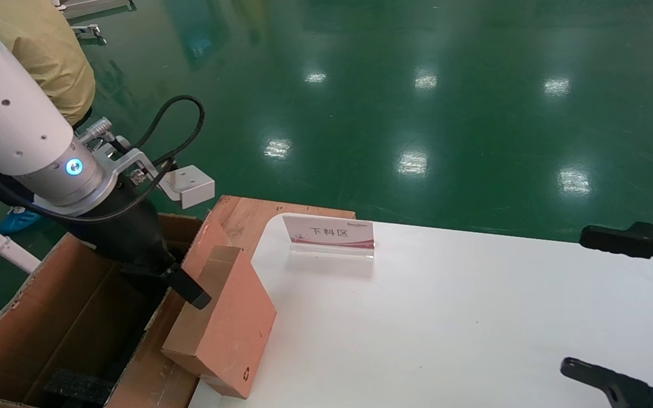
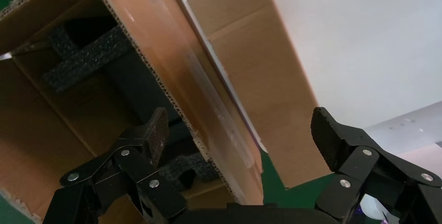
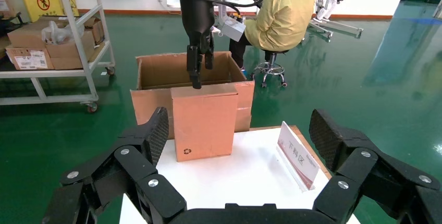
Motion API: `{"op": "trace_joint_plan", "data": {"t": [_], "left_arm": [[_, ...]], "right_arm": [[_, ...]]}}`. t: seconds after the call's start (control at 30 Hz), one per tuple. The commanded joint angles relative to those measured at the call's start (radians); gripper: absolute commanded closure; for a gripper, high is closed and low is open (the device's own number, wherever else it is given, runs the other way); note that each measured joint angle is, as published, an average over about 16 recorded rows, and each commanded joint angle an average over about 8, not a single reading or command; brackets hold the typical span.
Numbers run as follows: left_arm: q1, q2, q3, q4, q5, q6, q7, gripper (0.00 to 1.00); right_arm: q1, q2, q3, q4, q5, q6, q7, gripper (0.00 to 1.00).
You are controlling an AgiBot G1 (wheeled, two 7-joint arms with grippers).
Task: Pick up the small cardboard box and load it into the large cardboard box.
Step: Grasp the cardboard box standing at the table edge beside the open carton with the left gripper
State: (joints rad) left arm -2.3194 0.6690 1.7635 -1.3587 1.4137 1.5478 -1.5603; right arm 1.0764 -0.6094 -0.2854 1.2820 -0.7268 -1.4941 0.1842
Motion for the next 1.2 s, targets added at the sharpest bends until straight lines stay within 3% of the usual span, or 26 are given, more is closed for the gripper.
{"op": "trace_joint_plan", "data": {"t": [0.03, 0.3, 1.1, 1.13, 1.2], "left_arm": [[-0.016, 0.003, 0.034, -0.002, 0.008, -0.011, -0.017, 0.00], [-0.006, -0.048, 0.031, -0.002, -0.041, -0.065, 0.043, 0.00], [0.094, -0.104, 0.055, -0.001, -0.043, -0.178, 0.100, 0.00], [0.096, -0.105, 0.056, -0.001, -0.044, -0.179, 0.101, 0.03], [0.099, -0.107, 0.058, -0.001, -0.045, -0.180, 0.104, 0.28]], "right_arm": [[0.000, 0.000, 0.000, 0.000, 0.000, 0.000, 0.000, 0.00], [0.000, 0.000, -0.001, 0.000, 0.000, 0.000, 0.000, 0.00], [0.000, 0.001, -0.002, 0.000, 0.002, 0.001, -0.001, 0.00], [0.000, 0.001, -0.002, 0.000, 0.002, 0.001, -0.001, 0.00], [0.000, 0.001, -0.002, 0.000, 0.002, 0.001, -0.001, 0.25]]}}
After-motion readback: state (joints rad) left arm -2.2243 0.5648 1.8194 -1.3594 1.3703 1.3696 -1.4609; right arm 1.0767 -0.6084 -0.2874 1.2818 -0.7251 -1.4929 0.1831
